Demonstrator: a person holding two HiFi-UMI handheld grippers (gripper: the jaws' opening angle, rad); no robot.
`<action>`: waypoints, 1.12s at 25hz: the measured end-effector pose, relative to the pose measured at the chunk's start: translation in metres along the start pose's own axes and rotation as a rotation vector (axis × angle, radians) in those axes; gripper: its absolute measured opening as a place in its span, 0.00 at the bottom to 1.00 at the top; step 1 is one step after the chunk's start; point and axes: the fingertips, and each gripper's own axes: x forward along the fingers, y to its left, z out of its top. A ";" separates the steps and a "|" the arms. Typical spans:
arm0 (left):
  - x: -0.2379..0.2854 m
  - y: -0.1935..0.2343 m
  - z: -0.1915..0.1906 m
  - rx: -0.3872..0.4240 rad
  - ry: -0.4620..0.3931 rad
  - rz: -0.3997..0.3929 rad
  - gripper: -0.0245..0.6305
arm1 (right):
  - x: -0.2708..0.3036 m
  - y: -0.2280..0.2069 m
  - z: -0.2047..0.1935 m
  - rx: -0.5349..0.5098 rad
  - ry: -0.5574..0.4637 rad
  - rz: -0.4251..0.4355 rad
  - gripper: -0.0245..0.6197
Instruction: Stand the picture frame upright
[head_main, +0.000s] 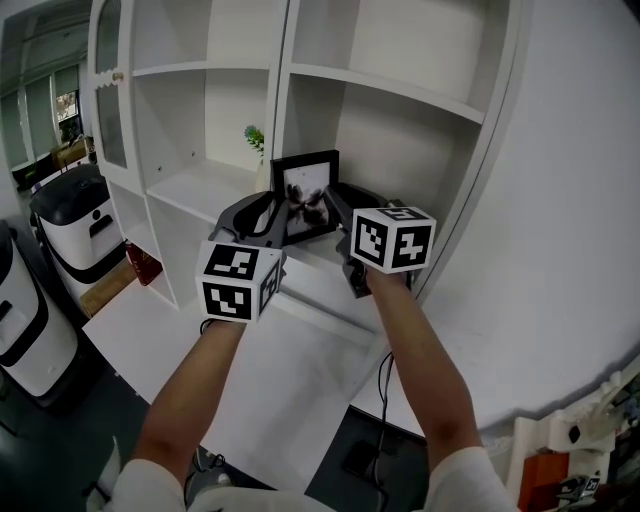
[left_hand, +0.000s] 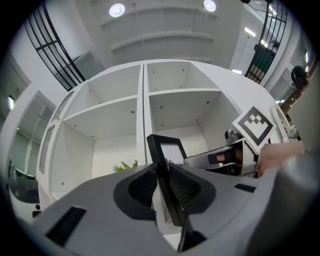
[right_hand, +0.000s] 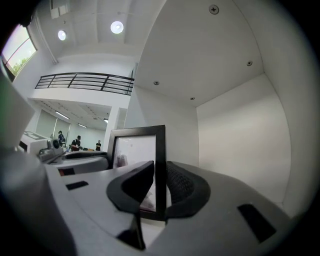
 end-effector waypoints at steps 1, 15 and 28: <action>0.000 -0.001 0.000 0.006 -0.001 0.001 0.17 | 0.002 -0.001 -0.001 0.008 0.009 0.004 0.15; 0.002 -0.004 -0.004 0.048 0.003 -0.016 0.16 | 0.026 -0.008 -0.014 0.047 0.106 0.045 0.15; 0.002 -0.011 -0.001 0.058 -0.004 -0.067 0.15 | 0.036 -0.003 -0.015 0.039 0.112 0.024 0.13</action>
